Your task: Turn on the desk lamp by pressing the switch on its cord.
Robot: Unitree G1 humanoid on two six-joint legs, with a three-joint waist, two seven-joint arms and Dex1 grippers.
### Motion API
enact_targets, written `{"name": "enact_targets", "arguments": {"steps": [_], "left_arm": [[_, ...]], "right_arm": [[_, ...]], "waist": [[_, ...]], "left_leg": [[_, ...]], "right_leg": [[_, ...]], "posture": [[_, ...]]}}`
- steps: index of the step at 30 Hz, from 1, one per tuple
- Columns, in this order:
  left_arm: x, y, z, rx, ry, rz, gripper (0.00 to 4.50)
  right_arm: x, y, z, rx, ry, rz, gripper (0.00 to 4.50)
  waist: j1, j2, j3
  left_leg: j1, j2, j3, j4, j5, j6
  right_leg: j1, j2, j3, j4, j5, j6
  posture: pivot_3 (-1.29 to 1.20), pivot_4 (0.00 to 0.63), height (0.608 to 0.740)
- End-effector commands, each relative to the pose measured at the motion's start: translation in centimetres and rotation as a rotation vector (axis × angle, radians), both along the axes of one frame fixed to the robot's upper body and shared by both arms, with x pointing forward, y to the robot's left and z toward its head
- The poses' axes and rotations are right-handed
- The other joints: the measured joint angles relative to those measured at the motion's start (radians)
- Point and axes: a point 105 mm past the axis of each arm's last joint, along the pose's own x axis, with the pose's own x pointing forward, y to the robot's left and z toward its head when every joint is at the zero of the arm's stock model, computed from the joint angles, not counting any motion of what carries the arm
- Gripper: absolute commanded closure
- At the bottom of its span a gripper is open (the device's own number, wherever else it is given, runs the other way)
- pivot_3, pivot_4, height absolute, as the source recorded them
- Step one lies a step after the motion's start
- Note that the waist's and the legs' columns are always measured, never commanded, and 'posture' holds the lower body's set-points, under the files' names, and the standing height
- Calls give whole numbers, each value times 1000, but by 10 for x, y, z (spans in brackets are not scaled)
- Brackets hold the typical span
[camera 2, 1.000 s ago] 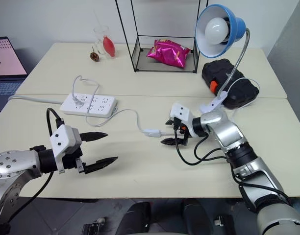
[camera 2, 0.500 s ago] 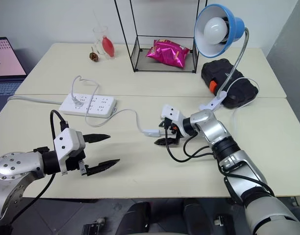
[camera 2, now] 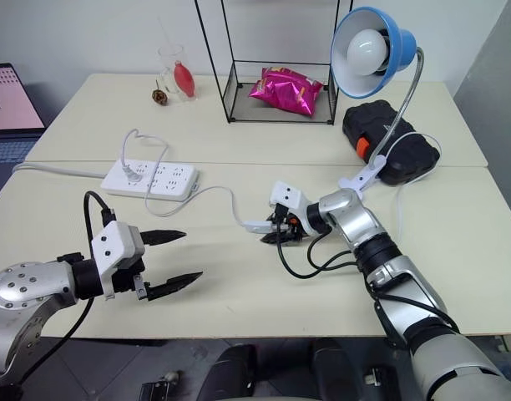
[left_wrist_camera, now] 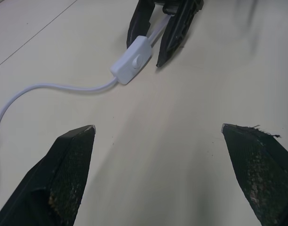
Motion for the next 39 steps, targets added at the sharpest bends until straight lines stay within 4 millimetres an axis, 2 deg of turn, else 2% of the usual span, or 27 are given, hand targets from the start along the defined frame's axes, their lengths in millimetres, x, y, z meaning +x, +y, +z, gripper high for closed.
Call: {"name": "enact_targets", "arguments": {"steps": [1, 5, 6, 13, 22, 34, 39], "left_arm": [[2, -2, 4, -12, -28, -9, 0], [3, -2, 4, -16, -29, -6, 0], [3, -2, 4, -17, -29, -6, 0], [9, -12, 14, -81, -34, -32, 0], [27, -40, 35, -125, -22, -178, 0], [40, -64, 19, -48, 27, -292, 0], [43, -65, 15, -28, 30, -300, 0]], "right_arm": [[3, 3, 16, 15, -62, 30, 3204], [1, 2, 16, 13, -67, 40, 4083], [0, 2, 17, 15, -68, 46, 4126], [-13, 2, 33, 39, -102, 113, 4122], [-38, 3, 52, 68, -129, 176, 4122], [-47, 9, 57, 76, -148, 185, 4122], [-49, 9, 56, 73, -148, 190, 4122]], "waist": [[0, 0, 0], [0, 0, 0], [0, 0, 0], [1, 0, 0], [1, 0, 0], [1, 0, 0], [0, 0, 0]], "left_leg": [[0, 0, 0, 0, 0, 0], [0, 0, 0, 0, 0, 0], [0, 0, 0, 0, 0, 0], [0, 0, 0, 0, 0, 0], [0, -1, -2, 0, 0, 0], [-1, -1, -2, 0, 0, 0], [-1, -1, -2, 0, 0, 0]], "right_leg": [[0, 0, 0, 0, 0, 0], [0, 0, 0, 0, 0, 0], [0, 0, 0, 0, 0, 0], [0, 0, 0, 0, 0, 0], [1, 0, -1, 0, -2, 4], [0, 1, -1, 0, -2, 3], [0, 1, -1, 0, -2, 3]], "posture": [[0, 150, 740], [0, 150, 740], [0, 150, 740], [0, 150, 740], [0, 150, 740], [0, 150, 740], [0, 150, 740]]}}
